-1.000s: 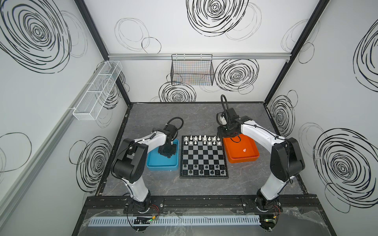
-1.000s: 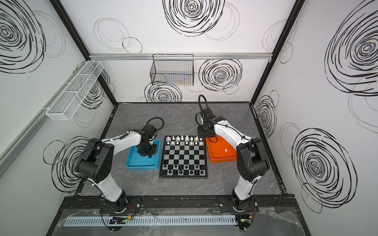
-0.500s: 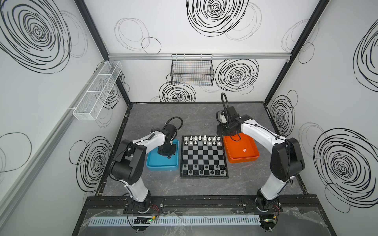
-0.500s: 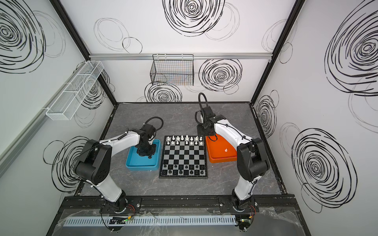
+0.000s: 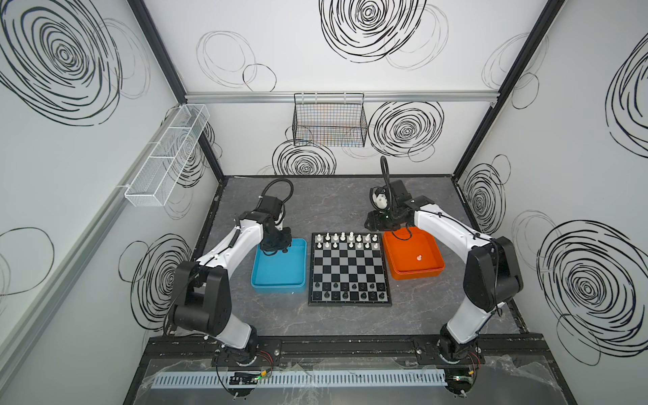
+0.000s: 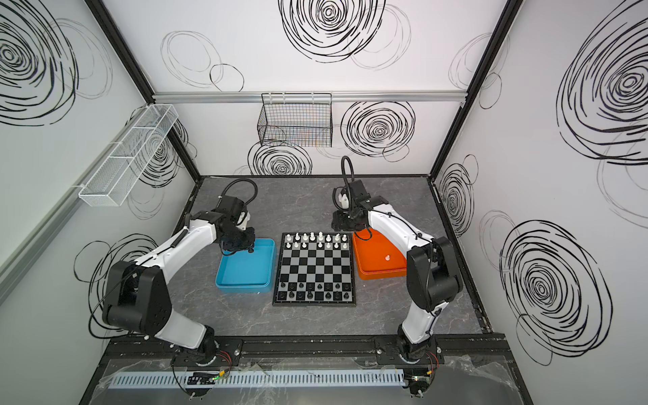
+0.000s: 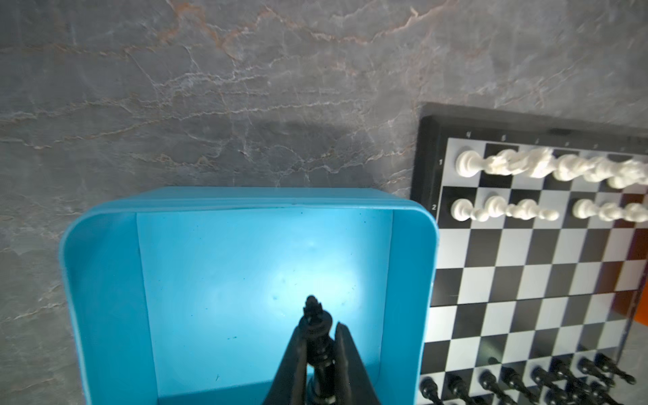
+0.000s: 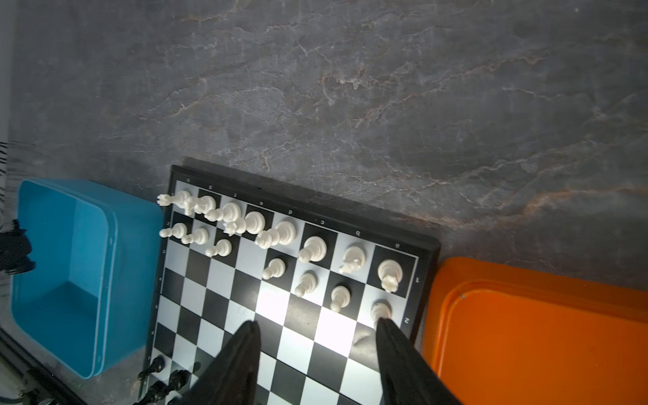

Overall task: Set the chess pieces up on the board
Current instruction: 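Lift the black king out of the blue tray with the left gripper, then raise both grippers high above the board toward each other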

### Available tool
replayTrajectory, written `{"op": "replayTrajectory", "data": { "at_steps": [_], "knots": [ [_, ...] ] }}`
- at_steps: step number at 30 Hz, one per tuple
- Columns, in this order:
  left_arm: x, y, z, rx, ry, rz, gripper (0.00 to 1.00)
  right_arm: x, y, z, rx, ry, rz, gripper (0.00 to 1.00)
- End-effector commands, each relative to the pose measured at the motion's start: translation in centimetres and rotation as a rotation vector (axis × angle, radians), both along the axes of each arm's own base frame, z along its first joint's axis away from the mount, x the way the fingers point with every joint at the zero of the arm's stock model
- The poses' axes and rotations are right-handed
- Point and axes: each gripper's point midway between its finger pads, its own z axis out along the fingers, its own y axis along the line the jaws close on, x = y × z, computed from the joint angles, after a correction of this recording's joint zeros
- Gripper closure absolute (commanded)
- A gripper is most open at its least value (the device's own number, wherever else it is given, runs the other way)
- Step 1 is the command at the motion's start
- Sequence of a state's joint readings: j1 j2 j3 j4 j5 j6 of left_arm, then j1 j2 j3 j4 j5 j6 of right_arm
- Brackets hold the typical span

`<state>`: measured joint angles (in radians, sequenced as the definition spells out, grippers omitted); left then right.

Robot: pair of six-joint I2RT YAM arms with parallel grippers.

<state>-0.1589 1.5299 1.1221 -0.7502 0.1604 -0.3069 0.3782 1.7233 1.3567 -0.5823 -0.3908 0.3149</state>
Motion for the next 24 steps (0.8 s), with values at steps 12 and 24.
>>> {"op": "replayTrajectory", "data": {
  "at_steps": [12, 24],
  "knots": [
    [5.5, -5.2, 9.6, -0.478, -0.274, 0.198, 0.82, -1.9, 5.2, 6.6, 0.51, -0.034, 0.085, 0.39],
    [6.0, -11.2, 13.0, -0.736, -0.357, 0.174, 0.82, -3.4, 8.2, 9.8, 0.694, -0.033, 0.145, 0.29]
  ]
}}
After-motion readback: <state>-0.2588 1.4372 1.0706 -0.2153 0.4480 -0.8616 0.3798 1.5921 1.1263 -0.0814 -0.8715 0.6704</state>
